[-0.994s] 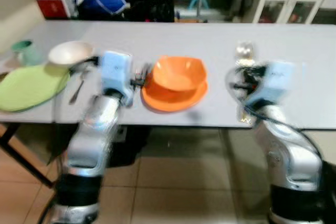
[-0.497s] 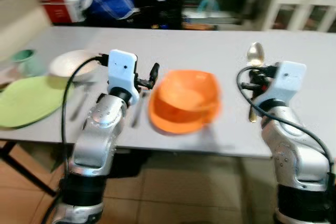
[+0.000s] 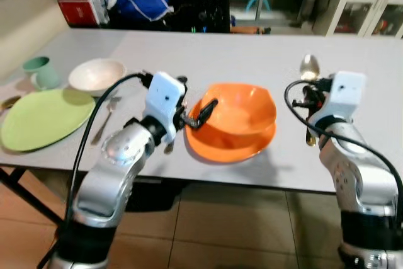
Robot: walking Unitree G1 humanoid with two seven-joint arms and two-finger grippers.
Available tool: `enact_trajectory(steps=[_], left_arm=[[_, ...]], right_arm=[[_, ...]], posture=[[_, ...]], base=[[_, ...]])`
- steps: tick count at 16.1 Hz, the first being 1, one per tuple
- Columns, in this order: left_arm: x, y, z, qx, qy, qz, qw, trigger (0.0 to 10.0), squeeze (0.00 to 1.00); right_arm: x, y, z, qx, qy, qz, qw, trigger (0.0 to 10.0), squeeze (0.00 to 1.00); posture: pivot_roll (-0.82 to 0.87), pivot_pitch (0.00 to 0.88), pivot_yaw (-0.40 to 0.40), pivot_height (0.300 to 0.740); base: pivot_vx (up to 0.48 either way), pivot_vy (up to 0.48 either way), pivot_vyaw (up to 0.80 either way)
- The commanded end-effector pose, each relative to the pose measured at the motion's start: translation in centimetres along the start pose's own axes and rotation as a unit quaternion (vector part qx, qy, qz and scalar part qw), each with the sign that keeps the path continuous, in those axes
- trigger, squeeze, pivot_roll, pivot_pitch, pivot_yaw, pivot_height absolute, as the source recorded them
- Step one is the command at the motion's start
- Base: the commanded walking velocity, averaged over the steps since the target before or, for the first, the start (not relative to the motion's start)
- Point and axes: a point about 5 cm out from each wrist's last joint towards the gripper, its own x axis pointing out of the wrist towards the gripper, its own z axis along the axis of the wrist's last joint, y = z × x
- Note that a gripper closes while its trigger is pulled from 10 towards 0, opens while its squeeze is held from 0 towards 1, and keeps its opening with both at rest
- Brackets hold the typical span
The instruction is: Setting the table
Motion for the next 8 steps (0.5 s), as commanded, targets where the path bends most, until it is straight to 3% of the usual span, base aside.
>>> enact_trajectory(steps=[1, 8], left_arm=[[-0.2, -0.5, 0.2, 0.006, 0.003, -0.028, 1.000, 10.0, 0.00], [-1.3, -0.7, 0.0, 0.006, 0.025, -0.075, 0.997, 10.0, 0.00]], right_arm=[[0.6, -0.1, -0.8, -0.014, 0.027, 0.011, 0.999, 10.0, 0.00], [3.3, -0.8, -4.6, 0.022, 0.103, -0.008, 0.994, 10.0, 0.00]], posture=[[-0.03, 0.000, 0.038, 0.740], [-0.02, 0.000, 0.049, 0.740]], base=[[0.000, 0.000, 0.00], [0.000, 0.000, 0.00]])
